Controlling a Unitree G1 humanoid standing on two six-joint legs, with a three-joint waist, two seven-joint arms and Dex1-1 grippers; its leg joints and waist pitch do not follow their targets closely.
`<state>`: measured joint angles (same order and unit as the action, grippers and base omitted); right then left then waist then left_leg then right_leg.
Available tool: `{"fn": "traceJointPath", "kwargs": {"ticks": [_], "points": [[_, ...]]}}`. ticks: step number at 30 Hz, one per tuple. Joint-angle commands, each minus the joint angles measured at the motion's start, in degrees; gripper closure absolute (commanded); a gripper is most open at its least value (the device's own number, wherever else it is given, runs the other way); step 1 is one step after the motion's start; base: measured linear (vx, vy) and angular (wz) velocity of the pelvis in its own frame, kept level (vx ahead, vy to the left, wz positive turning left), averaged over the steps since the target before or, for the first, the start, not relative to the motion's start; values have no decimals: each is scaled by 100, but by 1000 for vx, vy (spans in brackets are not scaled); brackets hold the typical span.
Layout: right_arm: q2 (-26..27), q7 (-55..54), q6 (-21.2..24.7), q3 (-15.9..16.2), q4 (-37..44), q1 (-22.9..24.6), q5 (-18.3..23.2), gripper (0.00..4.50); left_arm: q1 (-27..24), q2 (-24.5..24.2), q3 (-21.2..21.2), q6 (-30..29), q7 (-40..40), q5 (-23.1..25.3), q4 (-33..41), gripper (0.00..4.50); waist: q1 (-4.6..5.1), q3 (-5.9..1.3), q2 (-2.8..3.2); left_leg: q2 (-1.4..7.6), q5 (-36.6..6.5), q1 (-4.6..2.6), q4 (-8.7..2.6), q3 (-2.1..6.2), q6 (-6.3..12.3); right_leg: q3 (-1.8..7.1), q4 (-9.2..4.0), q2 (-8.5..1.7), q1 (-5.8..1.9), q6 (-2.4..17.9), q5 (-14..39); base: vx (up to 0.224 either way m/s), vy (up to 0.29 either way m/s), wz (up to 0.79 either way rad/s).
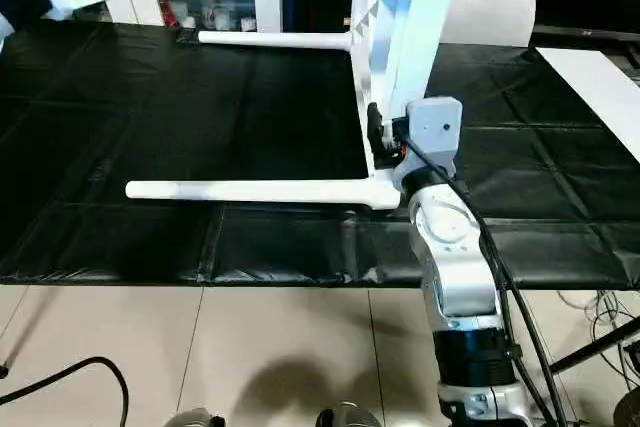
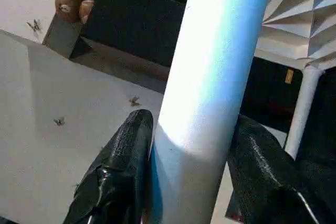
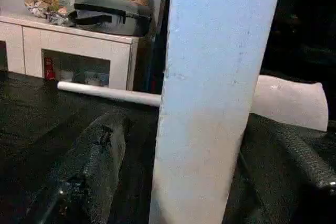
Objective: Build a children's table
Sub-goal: Flip table
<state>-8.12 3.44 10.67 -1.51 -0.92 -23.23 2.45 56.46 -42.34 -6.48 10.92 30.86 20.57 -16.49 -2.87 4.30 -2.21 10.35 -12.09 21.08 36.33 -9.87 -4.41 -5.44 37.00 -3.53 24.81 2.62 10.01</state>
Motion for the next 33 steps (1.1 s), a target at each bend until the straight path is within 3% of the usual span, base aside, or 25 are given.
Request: {"fn": "traceJointPath", "kwargs": {"ticks": [1,10,13,14,20,23,29,31,32,33], "points": [[-23,19,-32,12,-60,-130,-40,91,109,11,-56,38,6,11,-79,256,-33,-448,70,217,-730,-16,-435,105,-156,413,-502,-473,-426,500,1577,0,0,0],[-42,57,-120,10,-253,-279,-74,91,160,108,8,-57,75,-143,-238,266,-54,-451,70,218,-740,-18,-436,102,-176,412,-496,-469,-425,520,1536,0,0,0],[-131,93,-201,-61,-419,-420,-104,91,203,523,560,-764,73,-943,-279,266,-78,-461,68,205,-713,-26,-421,89,-160,408,-498,-469,-430,582,1524,0,0,0],[-135,95,-206,-63,-426,-425,-105,91,208,546,588,-798,70,-986,-285,266,-82,-461,65,204,-701,-31,-421,83,-154,412,-491,-470,-429,595,1510,0,0,0],[-281,147,-329,-141,-600,-574,-138,91,242,1216,1288,-2026,-94,-2020,-149,264,-176,-467,48,165,-419,16,-394,60,47,395,-500,-459,-451,442,1668,0,0,0],[-357,165,-398,-173,-648,-637,-149,91,218,1391,1473,-2391,-199,-2149,-44,263,-237,-473,81,154,-372,-2,-387,43,108,384,-505,-436,-420,405,1678,0,0,0],[-543,232,-560,-205,-590,-730,-200,91,131,1675,1871,-2733,-464,-2290,187,263,-235,-473,84,114,-594,-9,-374,36,178,340,-585,-408,-405,202,2085,0,0,0],[-557,240,-675,-260,-421,-711,-171,91,-63,1741,1974,-2838,-480,-2340,461,263,-247,-489,81,110,-604,-11,-371,36,228,339,-604,-419,-400,222,2111,0,0,0],[-556,237,-681,-263,-411,-708,-172,91,-74,1746,1980,-2851,-483,-2342,475,263,-247,-501,71,124,-567,9,-371,47,237,336,-569,-424,-422,268,1987,0,0,0],[-555,217,-719,-279,-346,-693,-178,91,-147,1776,2017,-2935,-500,-2352,563,263,-251,-503,76,153,-513,5,-375,49,257,338,-549,-422,-398,341,1814,0,0,0]]}}
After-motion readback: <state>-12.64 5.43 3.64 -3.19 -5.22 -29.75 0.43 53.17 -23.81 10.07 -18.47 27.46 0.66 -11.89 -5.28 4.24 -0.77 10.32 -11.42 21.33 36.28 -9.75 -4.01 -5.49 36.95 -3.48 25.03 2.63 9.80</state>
